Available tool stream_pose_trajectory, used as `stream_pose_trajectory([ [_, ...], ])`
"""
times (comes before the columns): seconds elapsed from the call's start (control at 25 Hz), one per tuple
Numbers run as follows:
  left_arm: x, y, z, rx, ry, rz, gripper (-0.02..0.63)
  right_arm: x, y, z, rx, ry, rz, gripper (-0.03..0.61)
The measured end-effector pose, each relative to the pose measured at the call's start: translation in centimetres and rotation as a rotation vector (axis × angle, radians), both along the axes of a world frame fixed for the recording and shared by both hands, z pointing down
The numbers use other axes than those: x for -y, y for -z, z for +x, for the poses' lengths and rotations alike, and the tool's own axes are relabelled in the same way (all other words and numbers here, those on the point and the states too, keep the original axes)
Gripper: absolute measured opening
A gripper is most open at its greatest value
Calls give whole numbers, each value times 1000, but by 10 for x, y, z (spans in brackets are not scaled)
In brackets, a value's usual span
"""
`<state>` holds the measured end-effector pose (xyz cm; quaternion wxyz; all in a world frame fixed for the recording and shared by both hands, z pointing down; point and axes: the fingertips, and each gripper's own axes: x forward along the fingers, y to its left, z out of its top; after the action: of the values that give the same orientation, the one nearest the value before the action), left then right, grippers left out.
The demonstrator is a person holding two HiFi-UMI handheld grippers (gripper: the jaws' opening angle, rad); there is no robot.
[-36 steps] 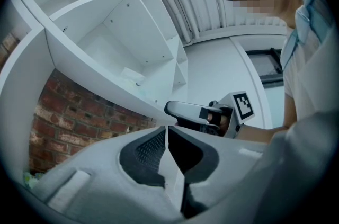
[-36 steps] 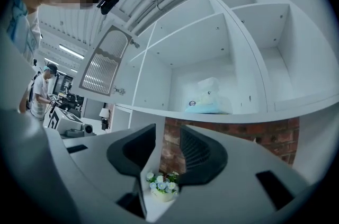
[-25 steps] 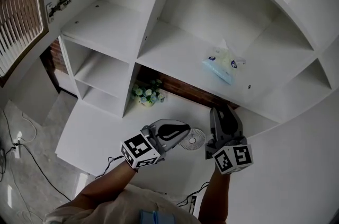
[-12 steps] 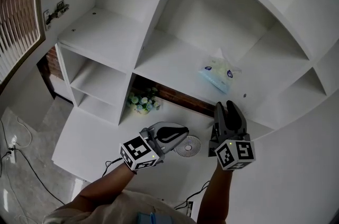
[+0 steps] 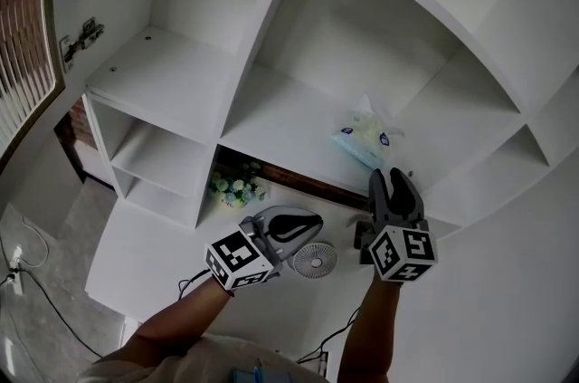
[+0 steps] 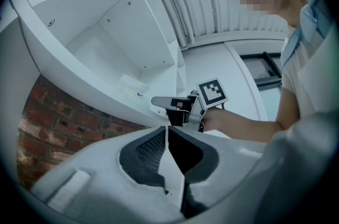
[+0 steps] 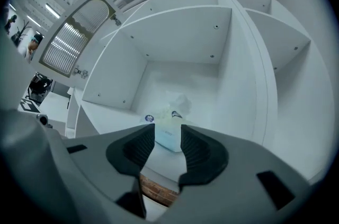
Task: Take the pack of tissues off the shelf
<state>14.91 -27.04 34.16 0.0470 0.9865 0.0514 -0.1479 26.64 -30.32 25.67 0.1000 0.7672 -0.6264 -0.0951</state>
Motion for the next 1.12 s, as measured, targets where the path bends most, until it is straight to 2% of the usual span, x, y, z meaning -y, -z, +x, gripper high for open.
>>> stream_pose_trajectory([
  [0.64, 9, 2, 13, -21, -89, 7, 23, 26, 4, 17, -115, -133, -167, 152],
  [1.12, 22, 1, 21, -36, -141, -11, 23, 36, 2, 25, -146, -181, -201, 136],
])
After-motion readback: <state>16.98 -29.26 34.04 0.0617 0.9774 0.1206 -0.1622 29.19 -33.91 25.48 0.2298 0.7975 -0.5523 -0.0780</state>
